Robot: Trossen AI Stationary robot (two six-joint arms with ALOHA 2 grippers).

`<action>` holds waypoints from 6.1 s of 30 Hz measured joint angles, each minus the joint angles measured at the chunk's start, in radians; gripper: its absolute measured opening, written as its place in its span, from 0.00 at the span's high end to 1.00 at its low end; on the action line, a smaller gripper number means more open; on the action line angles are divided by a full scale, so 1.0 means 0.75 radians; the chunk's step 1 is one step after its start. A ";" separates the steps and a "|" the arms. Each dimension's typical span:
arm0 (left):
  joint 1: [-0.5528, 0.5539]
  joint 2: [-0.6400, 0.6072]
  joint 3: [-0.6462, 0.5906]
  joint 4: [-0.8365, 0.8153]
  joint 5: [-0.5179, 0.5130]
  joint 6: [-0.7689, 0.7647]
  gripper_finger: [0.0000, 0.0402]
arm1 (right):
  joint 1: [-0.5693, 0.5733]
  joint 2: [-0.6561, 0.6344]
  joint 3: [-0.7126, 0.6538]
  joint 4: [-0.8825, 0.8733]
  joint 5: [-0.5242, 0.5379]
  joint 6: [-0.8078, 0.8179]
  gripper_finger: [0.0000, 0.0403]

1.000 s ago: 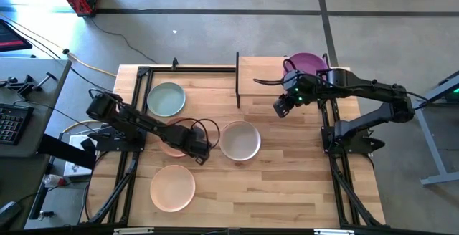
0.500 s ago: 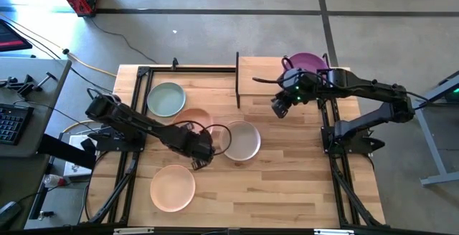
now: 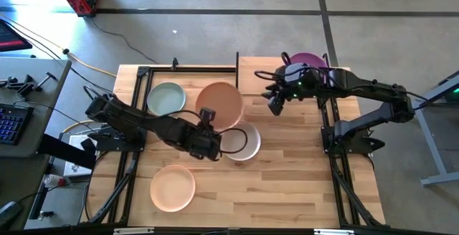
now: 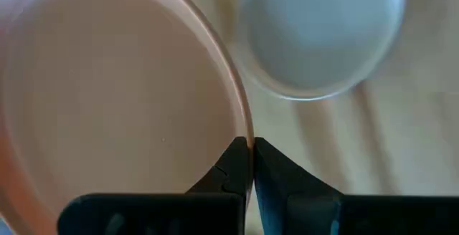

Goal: Place and stack plates onto a shelf
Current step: Put the brown plate on the shelf

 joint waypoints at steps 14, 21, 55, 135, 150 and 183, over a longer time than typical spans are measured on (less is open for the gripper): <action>0.079 -0.001 0.069 0.010 -0.290 0.676 1.00 | -0.077 0.010 0.000 0.247 0.017 0.011 0.62; 0.131 -0.001 0.069 0.013 -0.297 0.732 1.00 | -0.080 0.069 -0.001 0.243 0.009 0.010 0.62; 0.143 0.000 0.069 0.187 -0.267 0.644 0.98 | -0.081 0.133 -0.001 0.261 0.078 0.035 1.00; 0.130 0.018 0.069 0.335 -0.373 -0.100 0.72 | -0.267 0.134 0.000 0.163 0.075 0.035 1.00; 0.056 -0.009 0.070 0.333 -0.390 -0.289 0.72 | -0.697 0.135 0.000 0.056 -0.220 0.010 1.00; 0.019 -0.009 0.069 0.331 -0.337 -0.376 0.73 | -0.856 0.323 0.000 -0.149 -0.317 0.060 1.00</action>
